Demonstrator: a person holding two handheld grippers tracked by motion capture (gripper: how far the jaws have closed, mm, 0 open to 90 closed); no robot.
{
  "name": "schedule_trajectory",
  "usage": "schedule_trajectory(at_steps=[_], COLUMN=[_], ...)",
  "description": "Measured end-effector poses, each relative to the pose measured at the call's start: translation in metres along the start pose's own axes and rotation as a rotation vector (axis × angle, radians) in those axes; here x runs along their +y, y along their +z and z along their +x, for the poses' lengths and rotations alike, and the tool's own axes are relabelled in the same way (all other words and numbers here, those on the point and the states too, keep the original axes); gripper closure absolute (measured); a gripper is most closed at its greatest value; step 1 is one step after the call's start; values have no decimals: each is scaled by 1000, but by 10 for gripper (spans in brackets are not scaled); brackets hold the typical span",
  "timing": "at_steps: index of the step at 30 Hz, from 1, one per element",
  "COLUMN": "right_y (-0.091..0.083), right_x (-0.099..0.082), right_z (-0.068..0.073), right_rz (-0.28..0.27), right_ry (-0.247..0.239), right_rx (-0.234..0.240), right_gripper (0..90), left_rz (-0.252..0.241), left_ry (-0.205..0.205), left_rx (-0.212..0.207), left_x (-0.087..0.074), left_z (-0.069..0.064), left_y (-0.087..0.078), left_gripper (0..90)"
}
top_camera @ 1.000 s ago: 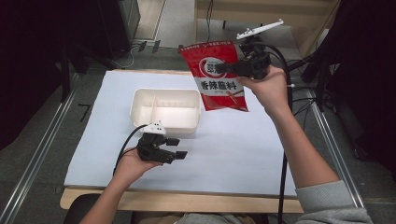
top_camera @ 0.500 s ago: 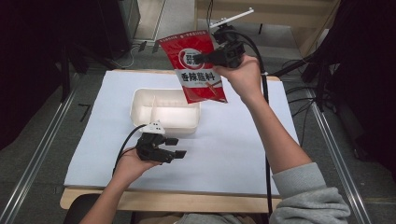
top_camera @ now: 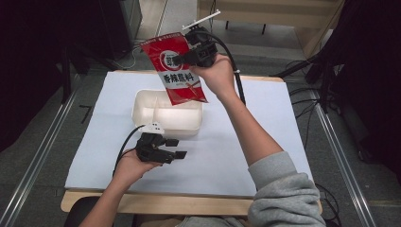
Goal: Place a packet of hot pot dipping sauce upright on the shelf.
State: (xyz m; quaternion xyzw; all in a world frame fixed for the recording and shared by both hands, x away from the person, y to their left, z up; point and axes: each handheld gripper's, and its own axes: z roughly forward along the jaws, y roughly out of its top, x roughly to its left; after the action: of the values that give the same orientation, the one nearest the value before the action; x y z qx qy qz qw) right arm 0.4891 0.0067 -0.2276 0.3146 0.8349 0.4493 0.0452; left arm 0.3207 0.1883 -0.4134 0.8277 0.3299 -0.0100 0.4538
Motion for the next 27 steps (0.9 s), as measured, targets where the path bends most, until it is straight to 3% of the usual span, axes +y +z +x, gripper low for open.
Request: schedule_trajectory(at_steps=[9, 15, 19, 21, 23, 27], right_y=[45, 73, 90, 96, 95, 92], right_x=[-1, -14, -27, -33, -40, -49], right_z=[-4, -8, -9, -10, -14, -25], right_rz=[26, 47, 78, 99, 63, 59], right_ry=[24, 49, 16, -5, -8, -14], right_rx=[-10, 1, -10, -24, -31, -56], right_gripper=[900, 900, 900, 900, 900, 900], left_rz=[-1, 1, 1, -9, -12, -4], left_ry=[-5, -5, -1, -9, -12, -10], left_rx=[-4, -9, -10, -18, -23, -24], left_x=[0, 0, 0, 0, 0, 0], left_z=[1, 2, 2, 2, 2, 2], left_y=[0, 0, -1, -1, -2, -1], left_gripper=[377, 377, 377, 377, 377, 377])
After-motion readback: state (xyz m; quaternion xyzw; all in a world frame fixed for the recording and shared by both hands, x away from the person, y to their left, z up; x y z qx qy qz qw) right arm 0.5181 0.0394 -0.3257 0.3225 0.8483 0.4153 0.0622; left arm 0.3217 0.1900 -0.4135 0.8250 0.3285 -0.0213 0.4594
